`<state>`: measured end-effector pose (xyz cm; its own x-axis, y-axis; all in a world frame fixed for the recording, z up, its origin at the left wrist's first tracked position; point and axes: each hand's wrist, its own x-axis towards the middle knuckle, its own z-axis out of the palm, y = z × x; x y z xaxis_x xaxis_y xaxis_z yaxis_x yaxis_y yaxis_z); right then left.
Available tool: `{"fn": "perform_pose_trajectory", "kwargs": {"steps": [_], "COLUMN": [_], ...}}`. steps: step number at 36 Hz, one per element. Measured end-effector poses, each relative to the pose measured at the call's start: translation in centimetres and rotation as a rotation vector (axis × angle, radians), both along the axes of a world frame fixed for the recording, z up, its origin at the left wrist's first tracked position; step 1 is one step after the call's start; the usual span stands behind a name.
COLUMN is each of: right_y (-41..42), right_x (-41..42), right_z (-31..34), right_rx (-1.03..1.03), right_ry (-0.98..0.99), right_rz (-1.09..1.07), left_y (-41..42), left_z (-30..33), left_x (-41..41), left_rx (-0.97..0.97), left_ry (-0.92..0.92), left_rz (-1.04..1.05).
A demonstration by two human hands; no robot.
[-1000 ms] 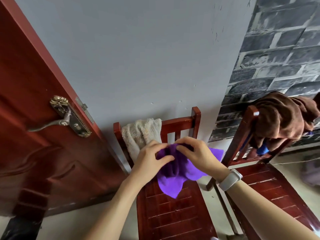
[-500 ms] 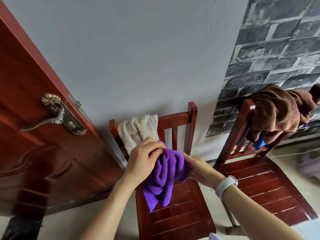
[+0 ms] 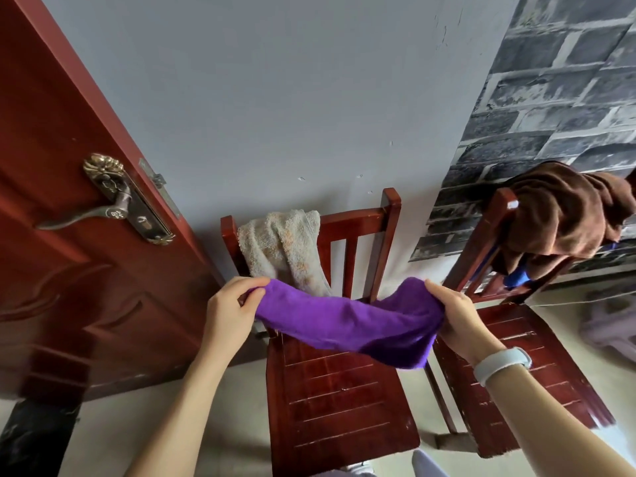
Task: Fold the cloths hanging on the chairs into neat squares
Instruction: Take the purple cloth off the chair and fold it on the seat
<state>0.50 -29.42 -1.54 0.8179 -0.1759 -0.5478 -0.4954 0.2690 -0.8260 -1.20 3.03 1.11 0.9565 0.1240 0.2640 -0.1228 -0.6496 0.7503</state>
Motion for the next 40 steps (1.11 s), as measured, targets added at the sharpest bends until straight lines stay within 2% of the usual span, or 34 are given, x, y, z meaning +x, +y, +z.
{"fn": "perform_pose_trajectory", "kwargs": {"steps": [10, 12, 15, 17, 20, 23, 26, 28, 31, 33, 35, 40], "right_y": [-3.5, -3.9, -4.2, -4.1, -4.2, -4.3, -4.1, -3.8, -3.6, -3.6, -3.5, -2.8], "right_x": [-3.1, -3.6, -4.2, -4.5, -4.5, -4.1, -3.4, -2.8, -2.0, -1.2, -0.6, 0.1], "right_z": [-2.8, -3.1, -3.6, -4.0, -4.4, -4.2, -3.6, -3.1, -2.8, -3.5, -3.9, -3.4], "right_rx": [-0.344, -0.524, -0.91, -1.013, -1.026, -0.933, -0.872, -0.847, -0.888, -1.047, -1.166, -1.354], "right_ry": [-0.029, -0.031, -0.035, -0.021, -0.004, -0.019, -0.043, -0.062, -0.061, -0.1, -0.173, -0.35], "right_rz": [0.047, 0.137, 0.355, 0.449, 0.547, 0.633, 0.645, 0.674, 0.799, 0.819, 0.732, 0.582], "left_y": [0.6, 0.6, 0.7, 0.7, 0.4, 0.6, 1.0, 1.3, 1.6, 1.7, 1.8, 2.4], "left_z": [-2.9, -3.5, -4.4, -4.8, -5.0, -5.3, -5.9, -6.3, -6.8, -6.7, -6.6, -6.8], "left_x": [-0.9, -1.4, -2.0, -2.3, -3.0, -3.3, -3.3, -3.1, -2.4, -1.9, -1.5, -1.3], "left_rx": [-0.025, 0.007, 0.072, 0.11, 0.115, 0.09, 0.298, 0.465, 0.589, 0.604, 0.601, 0.578], "left_ry": [0.214, 0.287, 0.481, 0.593, 0.641, 0.684, 0.764, 0.736, 0.581, 0.461, 0.352, 0.183], "left_rz": [0.07, 0.078, 0.055, -0.009, -0.077, -0.131, -0.266, -0.294, -0.167, -0.05, 0.01, -0.002]}}
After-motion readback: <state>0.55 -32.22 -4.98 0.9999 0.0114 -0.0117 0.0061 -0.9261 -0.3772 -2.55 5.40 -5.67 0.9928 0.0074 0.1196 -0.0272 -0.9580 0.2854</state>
